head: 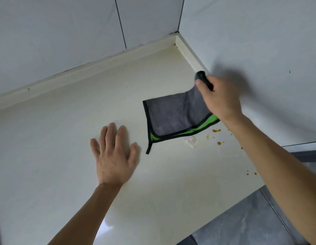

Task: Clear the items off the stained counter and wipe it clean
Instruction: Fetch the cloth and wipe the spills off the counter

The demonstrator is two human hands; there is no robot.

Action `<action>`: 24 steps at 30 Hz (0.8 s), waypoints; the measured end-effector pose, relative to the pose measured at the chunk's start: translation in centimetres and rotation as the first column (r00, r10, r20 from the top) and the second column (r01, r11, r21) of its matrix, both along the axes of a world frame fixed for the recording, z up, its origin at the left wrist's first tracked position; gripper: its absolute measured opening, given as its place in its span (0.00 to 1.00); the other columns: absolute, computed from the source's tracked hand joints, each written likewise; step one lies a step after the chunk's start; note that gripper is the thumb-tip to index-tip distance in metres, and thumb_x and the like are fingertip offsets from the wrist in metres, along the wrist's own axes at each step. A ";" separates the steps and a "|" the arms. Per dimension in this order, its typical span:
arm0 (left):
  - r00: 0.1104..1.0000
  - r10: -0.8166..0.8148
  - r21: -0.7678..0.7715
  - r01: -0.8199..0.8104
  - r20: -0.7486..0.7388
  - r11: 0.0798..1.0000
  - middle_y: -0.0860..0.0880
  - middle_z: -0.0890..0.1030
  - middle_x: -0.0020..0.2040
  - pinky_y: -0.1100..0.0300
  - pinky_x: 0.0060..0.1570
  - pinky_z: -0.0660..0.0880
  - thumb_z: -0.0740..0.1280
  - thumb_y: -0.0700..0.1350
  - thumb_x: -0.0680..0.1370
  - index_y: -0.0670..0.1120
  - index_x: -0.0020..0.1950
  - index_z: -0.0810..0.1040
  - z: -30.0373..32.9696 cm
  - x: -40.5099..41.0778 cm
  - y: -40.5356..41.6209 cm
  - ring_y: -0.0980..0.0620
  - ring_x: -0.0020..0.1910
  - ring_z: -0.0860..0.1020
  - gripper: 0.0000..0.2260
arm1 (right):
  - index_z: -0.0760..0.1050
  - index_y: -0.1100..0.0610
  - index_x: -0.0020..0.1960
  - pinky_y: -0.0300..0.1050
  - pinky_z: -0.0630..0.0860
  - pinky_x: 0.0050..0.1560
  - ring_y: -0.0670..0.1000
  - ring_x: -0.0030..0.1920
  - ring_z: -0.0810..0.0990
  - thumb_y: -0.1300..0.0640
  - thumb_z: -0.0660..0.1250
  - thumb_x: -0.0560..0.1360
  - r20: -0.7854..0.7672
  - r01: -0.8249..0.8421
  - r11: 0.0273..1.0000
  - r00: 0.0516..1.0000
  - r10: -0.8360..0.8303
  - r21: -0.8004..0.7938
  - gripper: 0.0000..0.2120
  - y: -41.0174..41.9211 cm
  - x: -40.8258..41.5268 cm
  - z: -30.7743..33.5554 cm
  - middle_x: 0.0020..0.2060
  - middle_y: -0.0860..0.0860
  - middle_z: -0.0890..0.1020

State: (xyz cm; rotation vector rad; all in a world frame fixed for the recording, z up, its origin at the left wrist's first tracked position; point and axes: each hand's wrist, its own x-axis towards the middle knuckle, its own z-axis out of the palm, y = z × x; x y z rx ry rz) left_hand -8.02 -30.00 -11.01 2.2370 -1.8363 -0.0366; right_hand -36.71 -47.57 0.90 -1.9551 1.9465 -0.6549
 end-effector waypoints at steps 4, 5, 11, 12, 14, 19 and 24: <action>1.000 -0.003 -0.010 0.003 -0.007 1.000 0.47 0.64 0.78 0.37 0.75 0.55 0.59 0.61 0.80 0.50 0.74 0.68 0.2 -0.1 0.0 0.43 0.80 0.59 0.25 | 0.77 0.55 0.38 0.40 0.75 0.31 0.44 0.28 0.78 0.44 0.66 0.81 -0.046 -0.226 0.967 0.971 0.233 0.118 0.19 2.2 6.8 -0.8 0.27 0.48 0.77; 1.000 0.000 -0.013 0.000 -0.004 1.000 0.47 0.64 0.78 0.37 0.75 0.55 0.59 0.61 0.80 0.50 0.74 0.68 0.3 -0.1 -0.1 0.43 0.80 0.59 0.26 | 0.80 0.57 0.42 0.47 0.79 0.38 0.49 0.33 0.82 0.42 0.65 0.81 -0.013 -0.251 0.940 0.965 0.261 0.231 0.20 2.7 8.2 -1.3 0.31 0.50 0.81; 1.000 -0.002 -0.023 0.002 -0.002 1.000 0.45 0.66 0.78 0.37 0.74 0.57 0.60 0.60 0.80 0.48 0.74 0.69 0.6 -0.3 0.0 0.42 0.80 0.61 0.26 | 0.82 0.52 0.65 0.51 0.75 0.65 0.55 0.65 0.79 0.46 0.63 0.83 -0.113 -0.303 0.953 0.947 0.301 -0.008 0.17 5.7 9.8 -4.9 0.60 0.49 0.84; 1.000 0.001 -0.010 -0.002 -0.005 1.000 0.45 0.65 0.78 0.37 0.75 0.56 0.60 0.60 0.80 0.49 0.75 0.69 0.7 -0.2 0.0 0.42 0.80 0.61 0.26 | 0.77 0.52 0.73 0.54 0.69 0.73 0.56 0.73 0.74 0.45 0.62 0.83 -0.183 -0.378 0.926 0.909 0.374 0.012 0.21 6.2 9.4 -5.7 0.68 0.50 0.80; 1.000 0.003 0.012 -0.003 -0.014 1.000 0.45 0.64 0.79 0.36 0.76 0.55 0.59 0.61 0.81 0.49 0.75 0.68 0.8 -0.2 0.2 0.42 0.81 0.60 0.26 | 0.64 0.49 0.83 0.57 0.56 0.81 0.56 0.83 0.59 0.40 0.56 0.85 -0.293 -0.458 0.876 0.826 0.482 0.150 0.29 7.0 8.5 -7.2 0.82 0.50 0.65; 1.000 -0.003 0.019 0.004 -0.025 1.000 0.46 0.64 0.79 0.37 0.76 0.55 0.59 0.61 0.80 0.50 0.75 0.68 0.8 -0.3 -0.1 0.43 0.81 0.59 0.26 | 0.52 0.45 0.86 0.59 0.48 0.84 0.57 0.85 0.49 0.37 0.48 0.85 -0.381 -0.257 0.951 0.873 0.305 0.173 0.31 3.7 3.4 -8.5 0.85 0.50 0.52; 1.000 -0.004 0.000 0.004 -0.017 1.000 0.46 0.65 0.78 0.39 0.75 0.54 0.60 0.60 0.79 0.50 0.73 0.68 0.8 -0.3 0.0 0.44 0.80 0.59 0.25 | 0.67 0.49 0.80 0.58 0.65 0.74 0.60 0.78 0.67 0.35 0.56 0.81 -0.477 -0.170 0.982 0.858 0.189 0.084 0.32 -0.3 1.1 -7.9 0.80 0.53 0.68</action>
